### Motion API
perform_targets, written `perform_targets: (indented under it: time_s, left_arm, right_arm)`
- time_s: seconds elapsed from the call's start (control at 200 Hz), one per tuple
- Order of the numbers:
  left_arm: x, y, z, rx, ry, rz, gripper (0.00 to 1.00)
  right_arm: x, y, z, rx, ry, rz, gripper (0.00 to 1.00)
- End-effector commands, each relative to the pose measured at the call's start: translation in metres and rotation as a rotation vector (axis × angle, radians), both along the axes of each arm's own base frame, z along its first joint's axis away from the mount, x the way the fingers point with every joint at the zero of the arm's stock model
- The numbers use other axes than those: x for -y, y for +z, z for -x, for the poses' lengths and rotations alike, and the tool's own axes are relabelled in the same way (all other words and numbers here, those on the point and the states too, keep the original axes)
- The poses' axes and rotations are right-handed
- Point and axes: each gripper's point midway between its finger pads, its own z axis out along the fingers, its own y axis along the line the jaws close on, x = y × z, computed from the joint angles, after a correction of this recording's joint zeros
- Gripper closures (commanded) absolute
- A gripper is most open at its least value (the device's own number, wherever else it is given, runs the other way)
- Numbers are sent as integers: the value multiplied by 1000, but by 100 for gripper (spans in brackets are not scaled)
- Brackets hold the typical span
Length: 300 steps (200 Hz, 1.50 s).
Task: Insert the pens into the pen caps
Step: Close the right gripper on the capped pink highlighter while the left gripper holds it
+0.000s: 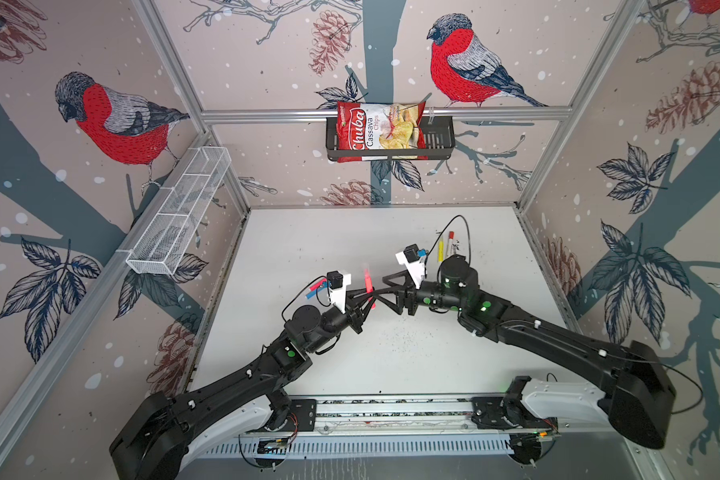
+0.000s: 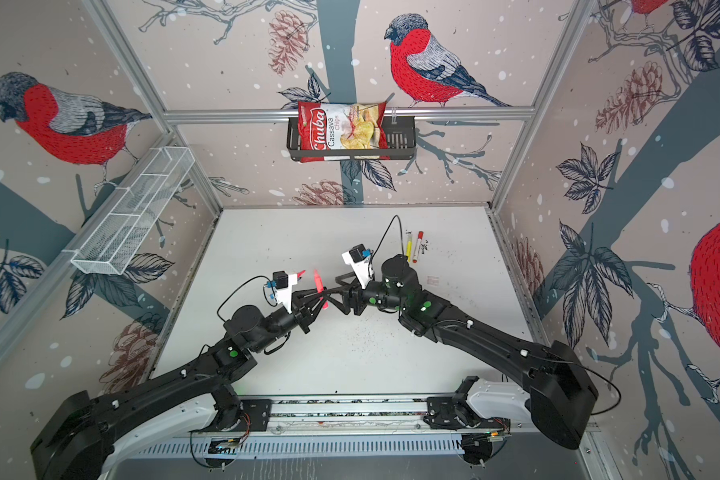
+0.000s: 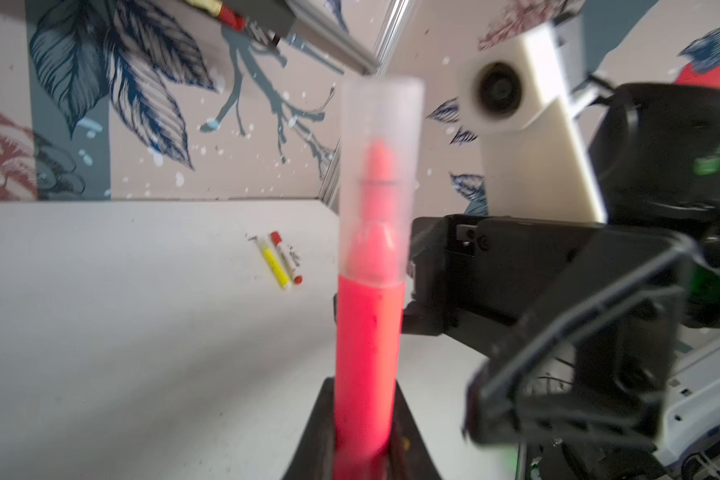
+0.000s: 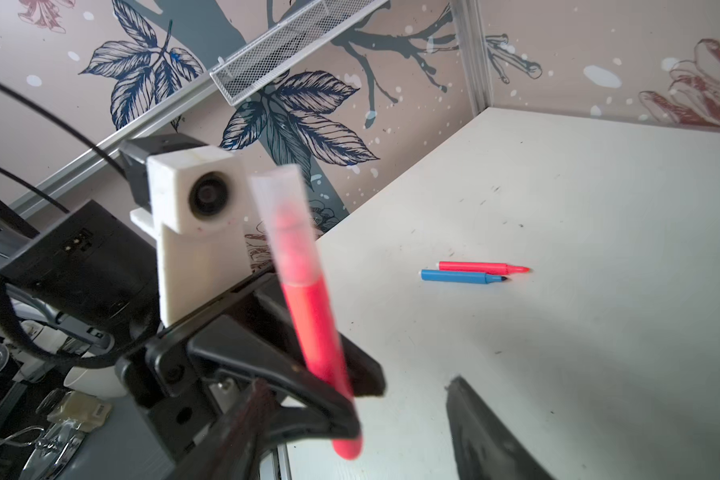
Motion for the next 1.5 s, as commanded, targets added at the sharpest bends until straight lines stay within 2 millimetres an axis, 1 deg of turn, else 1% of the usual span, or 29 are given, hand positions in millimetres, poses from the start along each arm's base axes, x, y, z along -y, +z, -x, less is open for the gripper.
perform_targets:
  time_s: [0.0, 0.09, 0.16, 0.27, 0.405, 0.485, 0.66, 0.75, 0.8, 0.815, 0.956, 1.016, 1.211, 1.311, 1.386, 1.436, 1.496]
  left_arm:
    - [-20, 43, 1, 105, 67, 166, 100]
    - [-24, 40, 2, 104, 80, 158, 100]
    - [-25, 41, 3, 110, 85, 152, 100]
    - [-22, 39, 2, 110, 78, 134, 100]
    - [-13, 38, 1, 106, 47, 126, 100]
    - [-8, 37, 1, 101, 23, 125, 100]
    - [-1, 34, 2, 87, -2, 133, 100]
    - [2, 35, 3, 90, -8, 130, 100]
    - [3, 35, 3, 90, -8, 127, 100]
    - [4, 35, 4, 89, -10, 124, 100]
    - [9, 34, 4, 88, -17, 111, 100]
    - [12, 33, 4, 88, -20, 109, 100]
    - [20, 33, 4, 89, -39, 98, 100]
    - [21, 31, 3, 85, -37, 93, 100]
    - [20, 32, 3, 88, -31, 94, 100]
    - [20, 31, 3, 88, -27, 91, 100]
    - [20, 32, 2, 87, -25, 92, 100]
  right_arm:
    - [13, 8, 5, 5, 37, 20, 34]
    - [20, 17, 3, 27, 25, 15, 34]
    - [23, 17, 3, 32, 21, 20, 34]
    - [22, 22, 7, 40, 39, -2, 35]
    - [14, 32, 12, 58, 72, -14, 38]
    - [7, 37, 13, 74, 85, -6, 44]
    - [-8, 43, 10, 97, 111, 14, 52]
    - [-14, 39, 6, 100, 107, 45, 55]
    - [-16, 43, 7, 111, 110, 46, 57]
    - [-20, 34, 5, 96, 113, 64, 57]
    - [-30, 27, 7, 101, 122, 100, 60]
    - [-32, 25, 6, 101, 121, 106, 62]
    - [-35, 23, 2, 103, 116, 118, 71]
    - [-36, 21, -1, 103, 102, 132, 77]
    - [-35, 16, -6, 101, 80, 150, 88]
    - [-35, 14, -7, 100, 75, 157, 93]
    - [-35, 12, -8, 97, 71, 163, 95]
